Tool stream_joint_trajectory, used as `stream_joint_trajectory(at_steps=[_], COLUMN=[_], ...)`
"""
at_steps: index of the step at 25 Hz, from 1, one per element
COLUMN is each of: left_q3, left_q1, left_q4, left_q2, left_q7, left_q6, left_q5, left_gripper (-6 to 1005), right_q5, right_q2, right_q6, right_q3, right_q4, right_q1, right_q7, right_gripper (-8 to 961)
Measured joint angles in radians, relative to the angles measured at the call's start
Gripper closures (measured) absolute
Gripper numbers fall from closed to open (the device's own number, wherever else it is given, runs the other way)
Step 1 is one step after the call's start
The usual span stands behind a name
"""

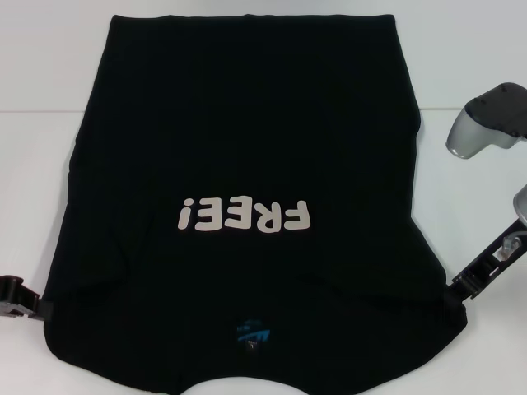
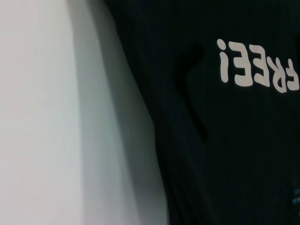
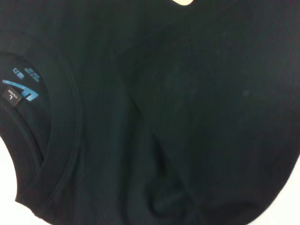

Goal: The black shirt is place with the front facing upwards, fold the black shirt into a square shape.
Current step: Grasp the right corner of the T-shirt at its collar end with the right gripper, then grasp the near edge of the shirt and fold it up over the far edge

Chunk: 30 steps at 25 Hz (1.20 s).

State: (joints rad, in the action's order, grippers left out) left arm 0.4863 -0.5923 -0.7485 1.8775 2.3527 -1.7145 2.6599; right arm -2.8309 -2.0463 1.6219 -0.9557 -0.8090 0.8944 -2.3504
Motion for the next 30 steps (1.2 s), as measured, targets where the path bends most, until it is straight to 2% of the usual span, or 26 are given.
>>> stream_joint_trajectory(at_steps=[4,14,19,25,30], left_q3=[0.0,0.008,0.013,0.102,0.146], left_q1=[-0.007,-0.014,-0.014,0.001,0.002], left_q4=[0.002,0.068,0.097,0.121,0.138], left_q2=[-0.005,-0.025,-0.026,-0.031,-0.028], left_q7=[-0.009,-0.031,-0.077,-0.096,-0.121], left_q6=[-0.031,-0.068,-0.165,-0.254,-0.301], left_q5=[0.0,0.003,0.011,0.016,0.016], left_gripper=[994,994,995,995,995], right_q5=[0.0,-0.017,-0.055,-0.097,-0.096], right_q2=[0.011,0.021,0.027,0.029,0.033], right_q6=[0.04,0.118,0.198,0.323,0.345], right_q3=[0.019,0.036,0.034,0.018,0.018], right_q4=[-0.009,-0.021,-0.021,-0.021,-0.011], right_q1=[0.004,-0.001,-0.015,-0.04,-0.054], right_q7=[0.026,0.08,0.131,0.232,0.257], right_gripper=[922,922,922,921,921])
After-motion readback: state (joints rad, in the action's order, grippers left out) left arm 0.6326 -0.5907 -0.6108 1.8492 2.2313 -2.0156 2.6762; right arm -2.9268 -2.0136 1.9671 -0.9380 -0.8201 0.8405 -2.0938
